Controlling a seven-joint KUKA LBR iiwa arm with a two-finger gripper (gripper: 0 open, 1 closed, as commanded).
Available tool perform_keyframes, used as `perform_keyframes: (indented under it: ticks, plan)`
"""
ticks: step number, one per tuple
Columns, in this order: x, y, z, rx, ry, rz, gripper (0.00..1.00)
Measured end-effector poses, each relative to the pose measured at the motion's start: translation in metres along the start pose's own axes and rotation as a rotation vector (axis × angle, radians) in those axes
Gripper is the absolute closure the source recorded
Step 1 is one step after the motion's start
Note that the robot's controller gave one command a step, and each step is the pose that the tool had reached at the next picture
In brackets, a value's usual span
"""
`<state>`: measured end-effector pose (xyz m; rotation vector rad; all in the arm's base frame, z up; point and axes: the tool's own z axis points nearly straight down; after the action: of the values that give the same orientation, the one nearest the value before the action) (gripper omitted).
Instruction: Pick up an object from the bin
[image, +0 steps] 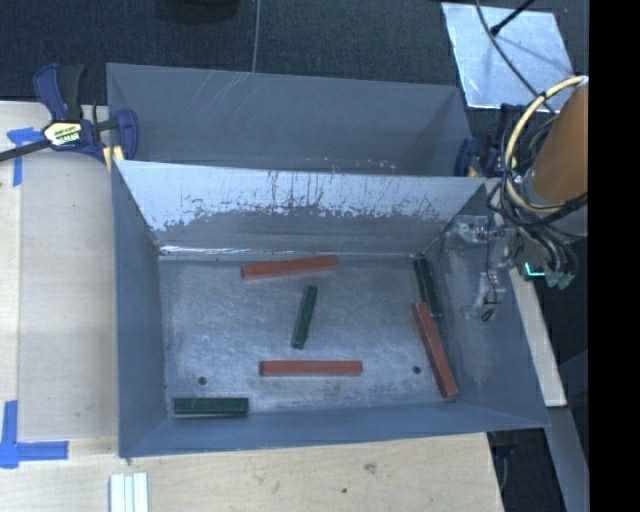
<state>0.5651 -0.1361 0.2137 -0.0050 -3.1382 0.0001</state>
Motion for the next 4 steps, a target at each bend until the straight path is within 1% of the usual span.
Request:
perform_keyframes:
  ticks: [1,2,3,4]
  plan:
    - [-0.017,0.059,0.12,-0.003,0.0,-0.051,0.0]
    - [0.024,0.153,0.099,-0.004,-0.004,-0.078,0.0]
    - [0.062,0.191,0.142,-0.001,-0.008,-0.134,0.0]
    - [0.057,0.189,0.137,0.0,-0.024,-0.132,1.0]
